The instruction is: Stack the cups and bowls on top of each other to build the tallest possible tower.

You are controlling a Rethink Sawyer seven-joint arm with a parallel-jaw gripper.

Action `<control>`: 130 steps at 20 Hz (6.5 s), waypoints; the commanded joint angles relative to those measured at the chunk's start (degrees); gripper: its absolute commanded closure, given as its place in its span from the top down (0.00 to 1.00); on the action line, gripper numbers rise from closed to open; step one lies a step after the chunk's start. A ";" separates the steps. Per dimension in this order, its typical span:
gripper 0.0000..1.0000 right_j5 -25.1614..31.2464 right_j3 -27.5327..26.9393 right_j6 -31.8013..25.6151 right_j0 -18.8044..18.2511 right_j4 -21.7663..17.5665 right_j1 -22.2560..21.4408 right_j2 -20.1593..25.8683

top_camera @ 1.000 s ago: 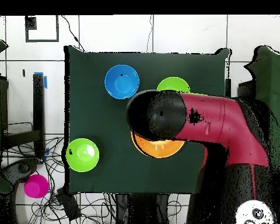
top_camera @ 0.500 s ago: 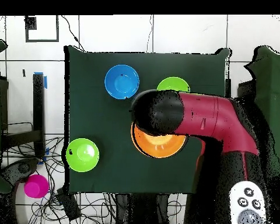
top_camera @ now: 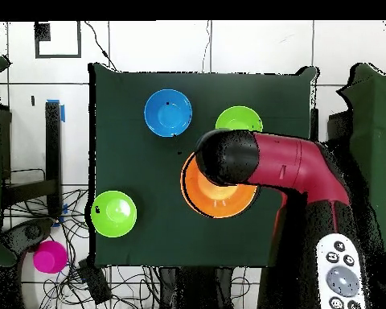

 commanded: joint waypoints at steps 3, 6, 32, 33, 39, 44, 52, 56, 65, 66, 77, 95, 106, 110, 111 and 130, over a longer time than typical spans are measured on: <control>0.00 -4.52 6.17 8.67 2.17 -0.41 3.98 -1.19; 0.00 -5.14 7.69 9.33 2.36 1.14 4.37 -1.45; 0.00 0.28 1.36 5.55 5.18 0.22 10.88 -6.30; 0.00 0.95 0.29 4.52 5.05 -0.29 11.27 -6.49; 0.00 2.61 -4.91 0.38 4.53 -2.84 13.30 -7.03; 0.00 2.09 -3.71 0.51 4.19 -2.55 13.44 -7.46; 0.00 0.96 0.11 2.30 3.88 -0.31 13.13 -7.87; 0.00 1.58 0.89 2.22 3.68 0.43 12.62 -7.77; 0.00 1.28 9.13 2.78 1.78 6.03 11.39 -4.96; 0.00 0.94 9.46 2.93 1.87 6.09 11.48 -5.06; 0.00 -1.48 11.09 3.95 2.49 6.67 11.15 -5.88; 0.00 -2.78 10.78 4.63 2.73 6.53 11.86 -6.28; 0.00 -8.11 15.13 5.02 1.63 7.24 11.16 -5.81; 0.00 -12.00 16.94 4.14 0.08 8.81 11.19 -3.60; 0.00 -12.67 17.30 3.78 -0.40 9.16 11.18 -3.06; 0.00 -17.59 24.47 1.90 -4.91 10.00 9.96 -0.35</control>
